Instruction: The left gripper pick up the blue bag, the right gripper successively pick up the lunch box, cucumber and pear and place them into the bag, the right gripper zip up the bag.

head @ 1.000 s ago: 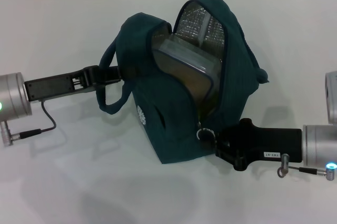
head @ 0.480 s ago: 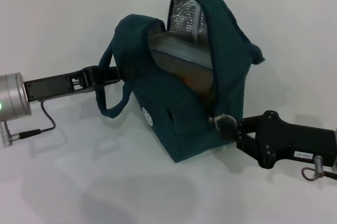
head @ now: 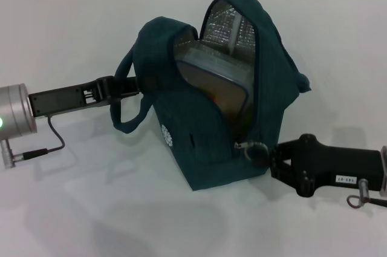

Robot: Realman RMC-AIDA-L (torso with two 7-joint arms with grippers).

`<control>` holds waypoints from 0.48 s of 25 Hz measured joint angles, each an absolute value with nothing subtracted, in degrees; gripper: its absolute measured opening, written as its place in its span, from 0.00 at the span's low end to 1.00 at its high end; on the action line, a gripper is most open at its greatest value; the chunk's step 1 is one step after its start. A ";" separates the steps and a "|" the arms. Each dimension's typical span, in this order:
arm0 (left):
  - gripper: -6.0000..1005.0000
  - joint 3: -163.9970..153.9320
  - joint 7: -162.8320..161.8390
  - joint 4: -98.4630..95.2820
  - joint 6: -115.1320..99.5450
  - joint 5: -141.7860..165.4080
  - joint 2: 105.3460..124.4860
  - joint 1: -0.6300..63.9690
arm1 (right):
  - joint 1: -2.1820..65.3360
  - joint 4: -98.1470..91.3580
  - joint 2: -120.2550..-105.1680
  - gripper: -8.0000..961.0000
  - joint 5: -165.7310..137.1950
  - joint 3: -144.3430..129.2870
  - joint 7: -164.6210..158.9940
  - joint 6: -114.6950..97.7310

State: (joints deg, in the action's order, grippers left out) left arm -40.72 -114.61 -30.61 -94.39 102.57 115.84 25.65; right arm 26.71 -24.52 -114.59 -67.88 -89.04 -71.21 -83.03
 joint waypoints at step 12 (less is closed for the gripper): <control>0.12 -40.69 -114.61 -30.68 -94.39 102.54 115.77 25.67 | 26.00 -26.26 -114.92 0.02 -69.15 -85.82 -70.55 -84.78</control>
